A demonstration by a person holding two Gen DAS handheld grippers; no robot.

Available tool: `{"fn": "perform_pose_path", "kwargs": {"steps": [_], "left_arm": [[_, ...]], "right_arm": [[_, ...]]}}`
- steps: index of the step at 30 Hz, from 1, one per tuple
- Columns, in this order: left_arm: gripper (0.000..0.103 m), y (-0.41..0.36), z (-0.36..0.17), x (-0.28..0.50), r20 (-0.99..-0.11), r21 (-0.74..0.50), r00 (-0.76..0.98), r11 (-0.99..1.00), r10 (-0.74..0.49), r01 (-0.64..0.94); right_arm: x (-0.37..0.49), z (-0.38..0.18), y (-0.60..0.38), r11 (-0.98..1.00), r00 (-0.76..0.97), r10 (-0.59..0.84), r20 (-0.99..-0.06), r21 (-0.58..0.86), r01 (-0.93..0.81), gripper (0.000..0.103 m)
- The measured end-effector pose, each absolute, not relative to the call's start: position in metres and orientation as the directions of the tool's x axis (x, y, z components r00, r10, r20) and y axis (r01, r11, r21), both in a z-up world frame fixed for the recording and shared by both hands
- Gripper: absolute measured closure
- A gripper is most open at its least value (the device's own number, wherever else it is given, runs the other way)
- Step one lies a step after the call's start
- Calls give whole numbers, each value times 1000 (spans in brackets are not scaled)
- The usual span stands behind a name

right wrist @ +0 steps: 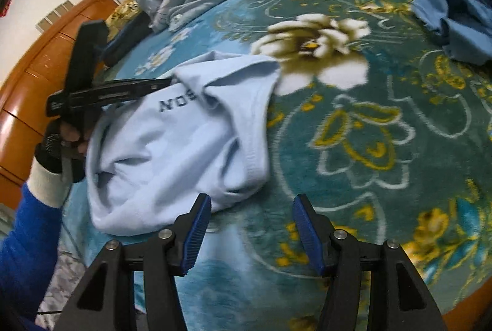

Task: Fold clothes

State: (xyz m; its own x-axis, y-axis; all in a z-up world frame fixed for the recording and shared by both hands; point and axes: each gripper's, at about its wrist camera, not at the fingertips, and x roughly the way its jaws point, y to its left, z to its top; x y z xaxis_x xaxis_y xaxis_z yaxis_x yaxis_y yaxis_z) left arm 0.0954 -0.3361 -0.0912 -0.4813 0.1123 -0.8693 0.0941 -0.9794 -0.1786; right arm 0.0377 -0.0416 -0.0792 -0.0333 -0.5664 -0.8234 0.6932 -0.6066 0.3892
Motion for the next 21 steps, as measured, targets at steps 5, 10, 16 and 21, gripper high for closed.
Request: {"fn": "perform_pose_path", "kwargs": {"steps": [5,10,16,21], "left_arm": [[98,-352,-62,117,-822,-213,-565,-957,69,194],[98,-375,-24,172,-754,-229,-656,-927,-23,296],[98,-409,-15,259,-721,-229,-677,-871,-148,435],[98,-436,-43,317,-738,-299,-656,-794,-159,530]], "right_arm": [[42,-81,-51,-592,-14,-589,-808,420,688,43],[45,-77,-58,-576,-3,-615,-789,446,686,43],[50,-69,-80,-532,13,-641,-768,456,714,43],[46,-67,-106,-508,30,-650,-759,464,725,43]]}}
